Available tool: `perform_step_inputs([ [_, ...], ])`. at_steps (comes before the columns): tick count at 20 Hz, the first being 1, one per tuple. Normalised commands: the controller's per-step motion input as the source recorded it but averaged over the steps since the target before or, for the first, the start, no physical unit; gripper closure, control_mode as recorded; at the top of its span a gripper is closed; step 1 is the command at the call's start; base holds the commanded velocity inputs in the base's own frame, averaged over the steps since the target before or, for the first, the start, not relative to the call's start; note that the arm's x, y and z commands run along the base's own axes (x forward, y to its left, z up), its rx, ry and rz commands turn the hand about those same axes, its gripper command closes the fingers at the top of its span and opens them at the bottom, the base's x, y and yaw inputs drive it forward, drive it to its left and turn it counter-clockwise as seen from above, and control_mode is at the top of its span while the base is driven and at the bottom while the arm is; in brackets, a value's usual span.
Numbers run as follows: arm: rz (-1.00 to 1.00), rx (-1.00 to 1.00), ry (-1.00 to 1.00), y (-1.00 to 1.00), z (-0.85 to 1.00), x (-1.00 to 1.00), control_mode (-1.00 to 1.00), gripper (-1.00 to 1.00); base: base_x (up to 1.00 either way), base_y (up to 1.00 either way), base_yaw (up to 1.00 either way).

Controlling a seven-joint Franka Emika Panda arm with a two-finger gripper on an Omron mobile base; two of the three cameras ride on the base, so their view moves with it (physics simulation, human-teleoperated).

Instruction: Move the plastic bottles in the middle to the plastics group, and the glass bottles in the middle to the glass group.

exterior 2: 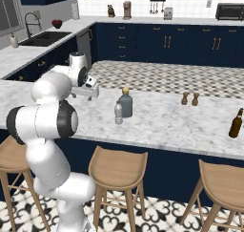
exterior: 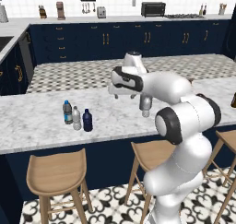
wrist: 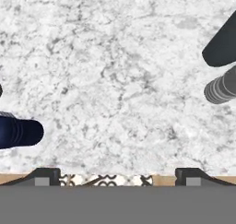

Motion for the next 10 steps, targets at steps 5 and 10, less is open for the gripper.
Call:
perform_step_inputs([
  [5,-0.14,0.01,0.01,-1.0,0.0,0.15,-1.0,-1.0,0.0,0.0,0.0],
  [10,0.0,0.0,0.0,-1.0,-0.14,0.16,-1.0,-1.0,0.0,0.0,0.0],
])
